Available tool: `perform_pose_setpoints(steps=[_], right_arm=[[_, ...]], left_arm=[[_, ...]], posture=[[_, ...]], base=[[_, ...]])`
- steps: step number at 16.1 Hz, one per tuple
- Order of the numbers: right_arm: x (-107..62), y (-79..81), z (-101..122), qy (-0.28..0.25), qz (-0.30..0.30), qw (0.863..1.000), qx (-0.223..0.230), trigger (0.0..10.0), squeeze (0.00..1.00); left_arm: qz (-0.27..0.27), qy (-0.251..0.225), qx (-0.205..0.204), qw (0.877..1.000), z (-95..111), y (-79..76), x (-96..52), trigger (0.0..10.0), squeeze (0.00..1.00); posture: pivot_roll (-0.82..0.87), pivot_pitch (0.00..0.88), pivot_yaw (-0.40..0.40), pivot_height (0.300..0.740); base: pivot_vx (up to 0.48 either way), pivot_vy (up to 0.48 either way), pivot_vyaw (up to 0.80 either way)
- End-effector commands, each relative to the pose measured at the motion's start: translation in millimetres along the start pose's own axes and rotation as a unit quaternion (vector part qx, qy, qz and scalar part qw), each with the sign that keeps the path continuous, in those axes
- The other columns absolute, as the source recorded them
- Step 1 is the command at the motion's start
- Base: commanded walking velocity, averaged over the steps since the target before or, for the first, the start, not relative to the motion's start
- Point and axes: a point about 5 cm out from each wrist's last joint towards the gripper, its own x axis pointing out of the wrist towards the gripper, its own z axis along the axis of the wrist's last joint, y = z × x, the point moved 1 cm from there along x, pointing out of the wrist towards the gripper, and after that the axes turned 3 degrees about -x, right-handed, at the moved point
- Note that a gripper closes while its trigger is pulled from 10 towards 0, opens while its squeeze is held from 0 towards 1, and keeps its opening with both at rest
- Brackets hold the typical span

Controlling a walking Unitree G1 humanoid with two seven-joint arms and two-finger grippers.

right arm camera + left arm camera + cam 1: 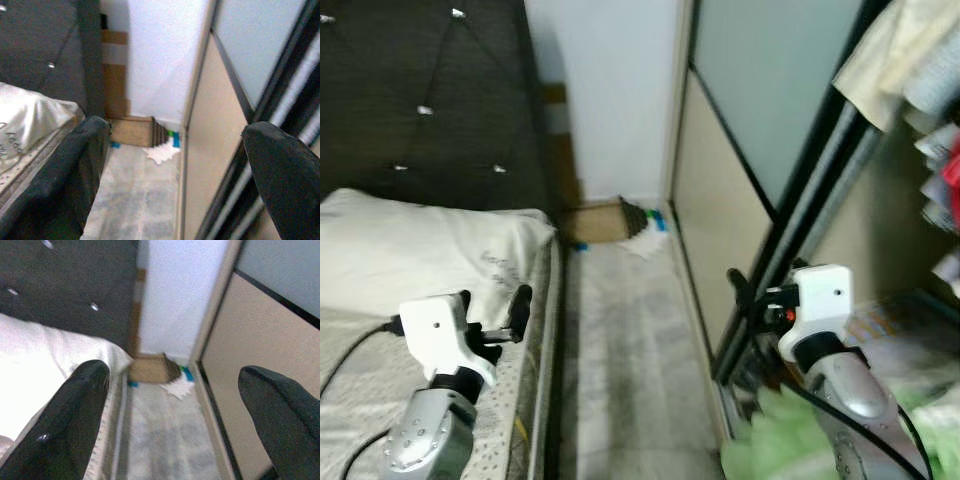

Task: Clean up the room

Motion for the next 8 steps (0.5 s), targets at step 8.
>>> perform_pose_setpoints(steps=[8], right_arm=[[-1.2,-6.6,-1.4,0.005,-0.009,1.000,-0.003,10.0,0.00]], left_arm=[[-0.003,0.000,0.002,1.000,-0.1,-3.6,0.4,10.0,0.00]], posture=[[-0.06,0.031,-0.013,0.740]], base=[[0.000,0.000,0.80]])
